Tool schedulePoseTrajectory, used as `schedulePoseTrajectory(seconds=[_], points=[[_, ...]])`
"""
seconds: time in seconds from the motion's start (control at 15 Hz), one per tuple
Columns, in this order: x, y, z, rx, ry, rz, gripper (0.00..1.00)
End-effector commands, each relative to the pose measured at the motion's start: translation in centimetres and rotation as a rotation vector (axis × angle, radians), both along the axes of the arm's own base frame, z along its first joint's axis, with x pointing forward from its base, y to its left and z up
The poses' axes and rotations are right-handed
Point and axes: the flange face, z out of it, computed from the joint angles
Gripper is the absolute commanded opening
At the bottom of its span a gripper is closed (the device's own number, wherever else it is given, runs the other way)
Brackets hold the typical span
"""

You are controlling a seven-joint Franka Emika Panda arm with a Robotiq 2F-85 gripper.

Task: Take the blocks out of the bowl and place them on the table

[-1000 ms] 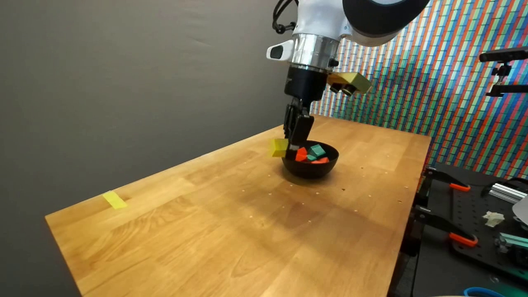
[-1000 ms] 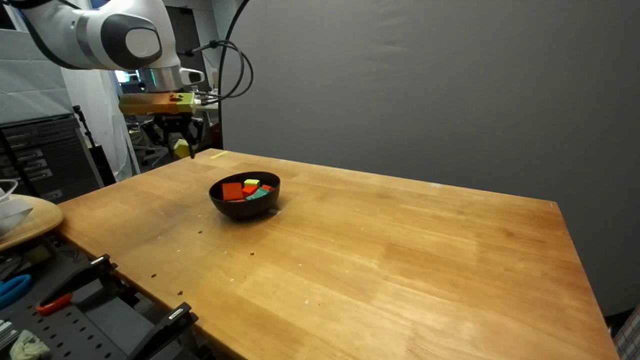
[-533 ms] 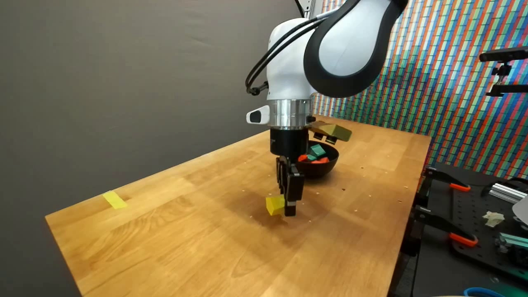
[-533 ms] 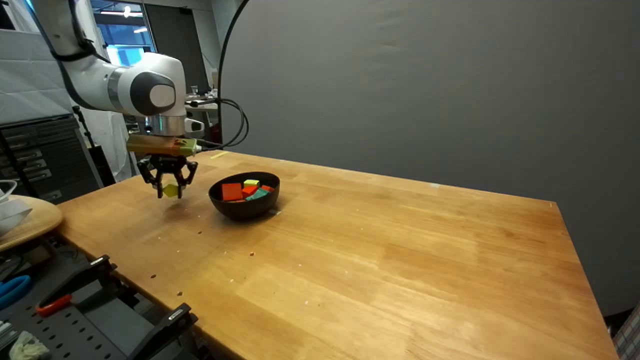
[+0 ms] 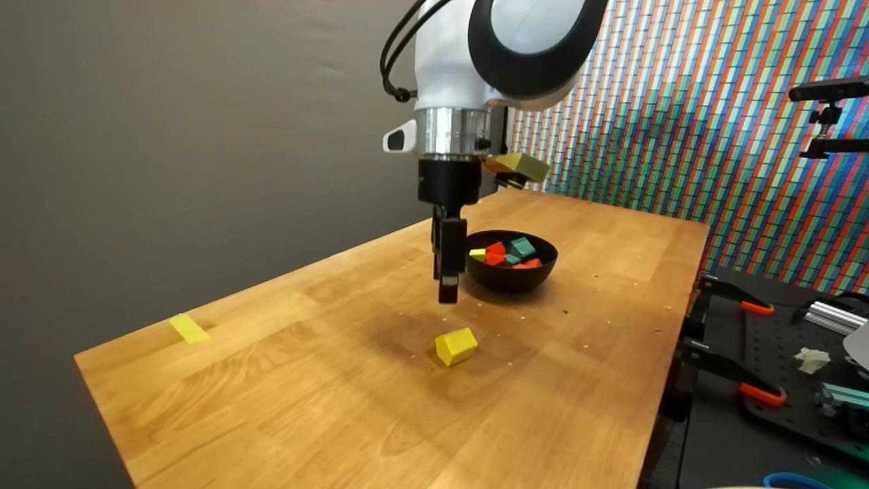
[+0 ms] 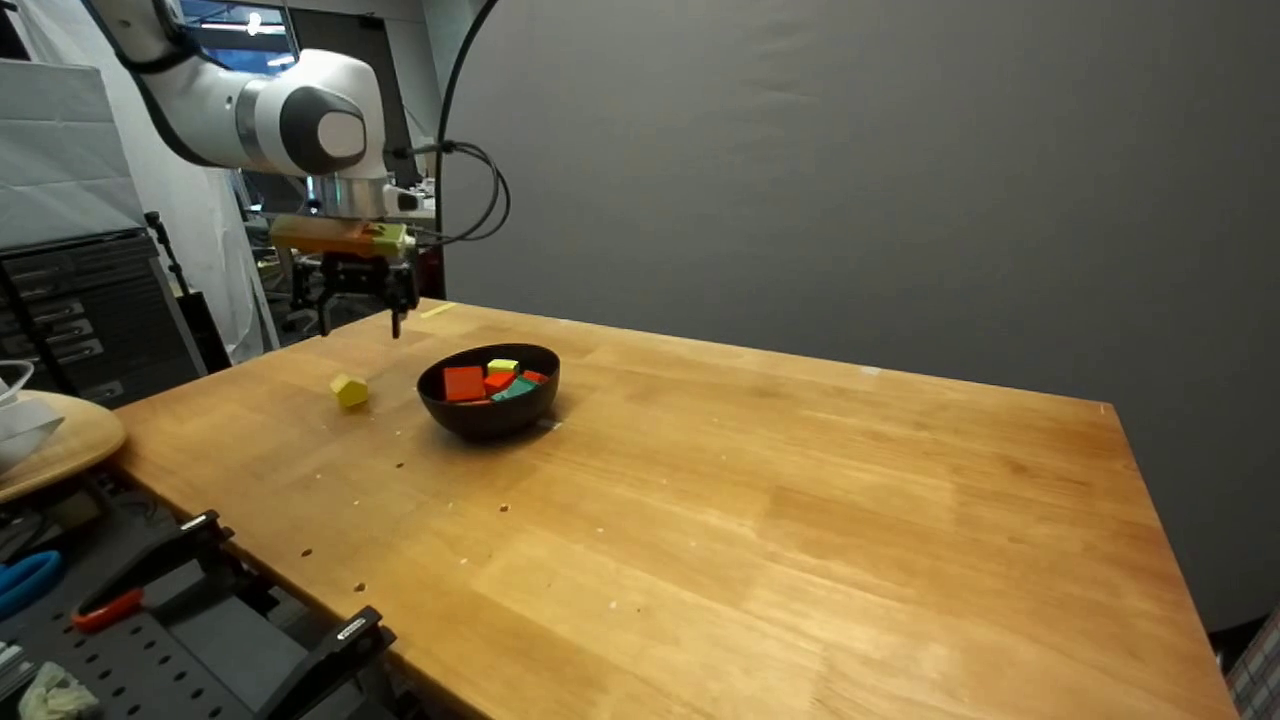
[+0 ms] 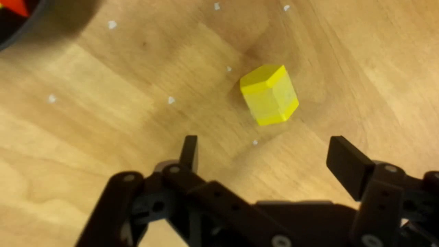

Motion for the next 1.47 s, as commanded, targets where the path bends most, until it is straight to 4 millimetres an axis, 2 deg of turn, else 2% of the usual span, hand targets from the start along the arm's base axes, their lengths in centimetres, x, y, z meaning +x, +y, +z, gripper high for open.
schedulePoseTrajectory(seconds=[0.0,0.13,0.4,0.47,0.53,0.67,0.73,0.93,1.0,1.07,1.13,1.2,1.33,1.4], points=[[0.9,-4.5,5.5,-0.03,-0.087,-0.118,1.0],[1.5,-8.3,6.5,-0.056,-0.099,-0.175,1.0],[2.3,-16.1,6.5,-0.148,-0.127,-0.265,1.0],[3.0,-13.9,5.7,-0.107,-0.107,-0.231,1.0],[3.0,-15.5,5.6,-0.127,-0.107,-0.246,1.0],[2.9,-16.6,5.4,-0.139,-0.104,-0.259,1.0],[2.9,-16.5,4.9,-0.139,-0.104,-0.247,1.0],[2.5,-16.9,1.5,-0.156,-0.063,-0.217,1.0],[2.4,-17.1,0.6,-0.16,-0.048,-0.214,0.94],[2.2,-17.2,-0.2,-0.162,-0.036,-0.208,0.83],[2.1,-17.2,-1.0,-0.162,-0.021,-0.202,0.78],[2.0,-17.1,-1.6,-0.162,-0.012,-0.193,0.82],[1.8,-16.9,-2.7,-0.161,0.002,-0.178,0.78],[1.8,-16.7,-3.2,-0.161,0.006,-0.169,0.82]])
